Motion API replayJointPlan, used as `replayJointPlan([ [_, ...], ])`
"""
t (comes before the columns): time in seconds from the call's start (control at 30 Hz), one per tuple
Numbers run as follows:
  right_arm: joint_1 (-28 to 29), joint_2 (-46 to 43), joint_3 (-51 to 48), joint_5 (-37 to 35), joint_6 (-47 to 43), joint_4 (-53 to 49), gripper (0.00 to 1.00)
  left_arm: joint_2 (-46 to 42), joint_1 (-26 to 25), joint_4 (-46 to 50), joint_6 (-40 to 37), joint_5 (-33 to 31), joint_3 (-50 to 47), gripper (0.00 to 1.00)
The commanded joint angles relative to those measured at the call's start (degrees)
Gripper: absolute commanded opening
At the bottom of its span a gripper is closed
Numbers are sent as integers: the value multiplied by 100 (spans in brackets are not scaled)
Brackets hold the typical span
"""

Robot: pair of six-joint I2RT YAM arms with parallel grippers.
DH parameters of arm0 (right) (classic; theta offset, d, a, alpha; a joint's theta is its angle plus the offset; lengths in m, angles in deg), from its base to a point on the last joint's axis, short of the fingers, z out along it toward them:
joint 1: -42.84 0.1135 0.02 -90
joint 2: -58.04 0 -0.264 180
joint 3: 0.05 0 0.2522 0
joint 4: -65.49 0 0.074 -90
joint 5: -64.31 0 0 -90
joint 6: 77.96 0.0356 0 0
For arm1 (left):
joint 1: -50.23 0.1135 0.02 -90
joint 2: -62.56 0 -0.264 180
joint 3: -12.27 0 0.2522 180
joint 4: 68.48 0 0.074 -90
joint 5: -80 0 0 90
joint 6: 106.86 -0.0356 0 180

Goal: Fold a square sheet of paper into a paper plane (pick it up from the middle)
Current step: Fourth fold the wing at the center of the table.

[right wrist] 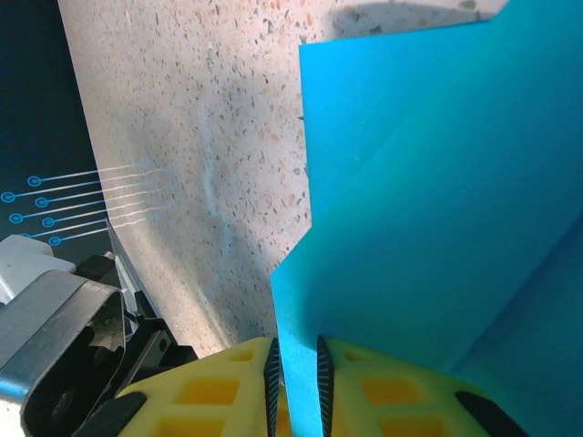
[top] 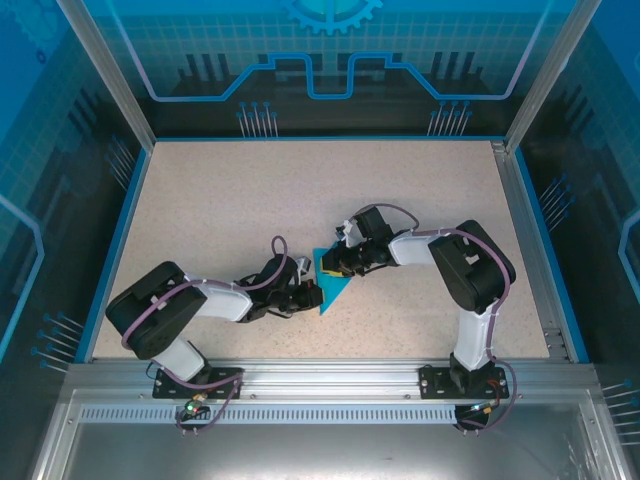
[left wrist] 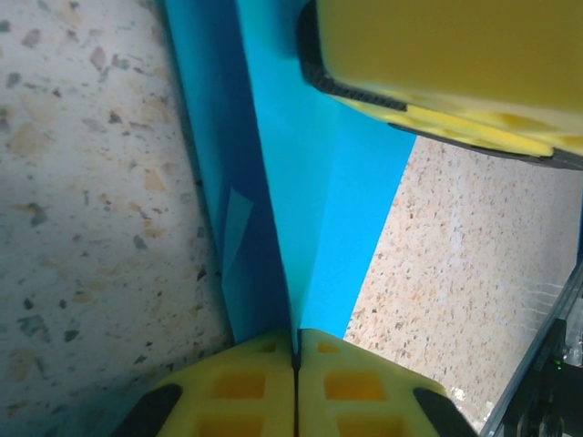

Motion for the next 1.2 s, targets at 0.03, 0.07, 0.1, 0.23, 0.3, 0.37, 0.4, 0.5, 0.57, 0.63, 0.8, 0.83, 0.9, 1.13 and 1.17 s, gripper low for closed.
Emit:
replayJointPlan([
  [0.03, 60, 209, 157, -5, -135, -275, 21, 51, 41, 795, -125, -147, 13, 2],
  [0.07, 61, 229, 156, -15, -141, -287, 21, 52, 46, 847, -128, -145, 21, 1],
  [0.1, 61, 238, 170, -22, -137, -295, 21, 56, 48, 923, -131, -164, 41, 0],
  [0.23, 59, 267, 180, -77, -177, -370, 21, 108, 48, 1213, -151, -192, 109, 0],
  [0.3, 59, 264, 188, -157, -219, -446, 21, 167, 55, 1276, -117, -136, 136, 0],
  [0.37, 60, 269, 187, -262, -272, -545, 21, 238, 50, 1280, -89, -90, 139, 0],
  [0.4, 61, 278, 194, -314, -298, -612, 21, 274, 56, 1280, -76, -54, 146, 0],
  [0.5, 61, 383, 202, -374, -336, -704, 21, 337, 58, 1230, -44, 58, 151, 0],
  [0.57, 59, 462, 175, -396, -330, -692, 20, 350, 57, 1279, -61, 76, 177, 1],
  [0.63, 66, 505, 147, -418, -311, -683, 20, 325, 62, 1368, -92, 64, 182, 6],
  [0.8, 87, 558, 139, -434, -294, -716, 20, 88, 57, 1384, -112, 169, 139, 20],
  [0.83, 96, 564, 161, -453, -300, -765, 20, -10, 64, 1377, -98, 215, 116, 24],
  [0.9, 111, 572, 188, -498, -314, -838, 20, -308, 57, 1391, 6, 182, 25, 28],
  [1.13, 150, 568, 188, -590, -291, -893, 20, -1862, 57, 2032, 498, -674, -236, 43],
  [1.17, 152, 566, 185, -586, -289, -884, 20, -1977, 68, 2150, 550, -754, -209, 43],
])
